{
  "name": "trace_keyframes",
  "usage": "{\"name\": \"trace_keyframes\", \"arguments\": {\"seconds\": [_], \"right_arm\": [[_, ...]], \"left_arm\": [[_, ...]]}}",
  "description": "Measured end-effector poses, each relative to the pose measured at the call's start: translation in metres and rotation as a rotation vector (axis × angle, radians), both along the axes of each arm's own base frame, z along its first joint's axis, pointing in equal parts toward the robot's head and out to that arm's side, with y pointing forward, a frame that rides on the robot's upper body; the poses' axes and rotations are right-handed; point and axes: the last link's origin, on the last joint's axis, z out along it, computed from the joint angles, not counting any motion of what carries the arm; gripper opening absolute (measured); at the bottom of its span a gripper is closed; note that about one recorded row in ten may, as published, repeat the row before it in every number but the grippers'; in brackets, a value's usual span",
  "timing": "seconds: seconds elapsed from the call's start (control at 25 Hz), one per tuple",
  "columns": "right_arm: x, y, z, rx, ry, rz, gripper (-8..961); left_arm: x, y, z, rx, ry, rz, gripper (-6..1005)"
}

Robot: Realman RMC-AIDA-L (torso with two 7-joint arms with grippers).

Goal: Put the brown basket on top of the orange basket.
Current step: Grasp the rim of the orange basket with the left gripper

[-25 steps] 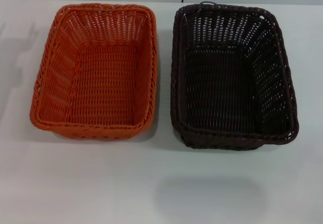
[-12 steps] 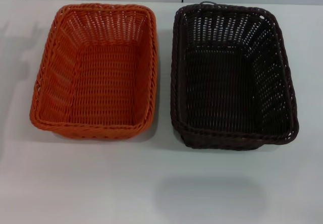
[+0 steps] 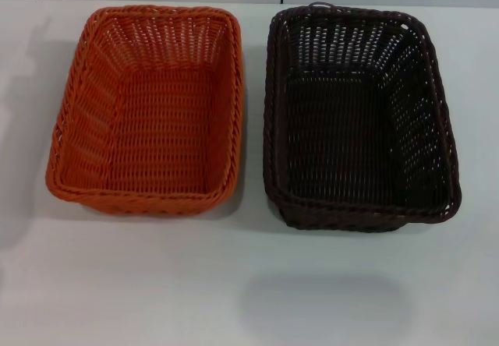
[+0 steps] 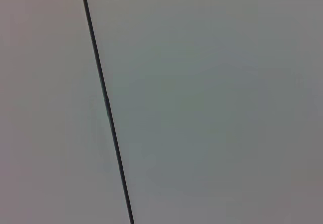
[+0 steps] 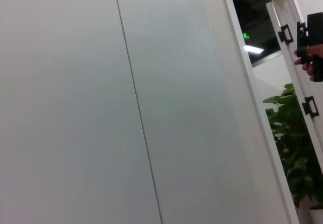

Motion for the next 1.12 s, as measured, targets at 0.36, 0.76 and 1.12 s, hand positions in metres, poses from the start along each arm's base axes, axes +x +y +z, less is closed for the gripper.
{"name": "trace_keyframes", "arguments": {"seconds": [0.36, 0.76, 1.12], "right_arm": [[0.000, 0.000, 0.001, 0.000, -0.003, -0.001, 809], [0.002, -0.002, 0.000, -0.005, -0.001, -0.008, 809], [0.000, 0.000, -0.001, -0.006, 0.005, 0.000, 809]], "left_arm": [[-0.008, -0.003, -0.005, 0.073, 0.034, 0.008, 808], [-0.030, -0.012, -0.007, 0.131, 0.066, -0.113, 806], [-0.046, -0.009, 0.001, 0.195, 0.061, -0.024, 804]]}}
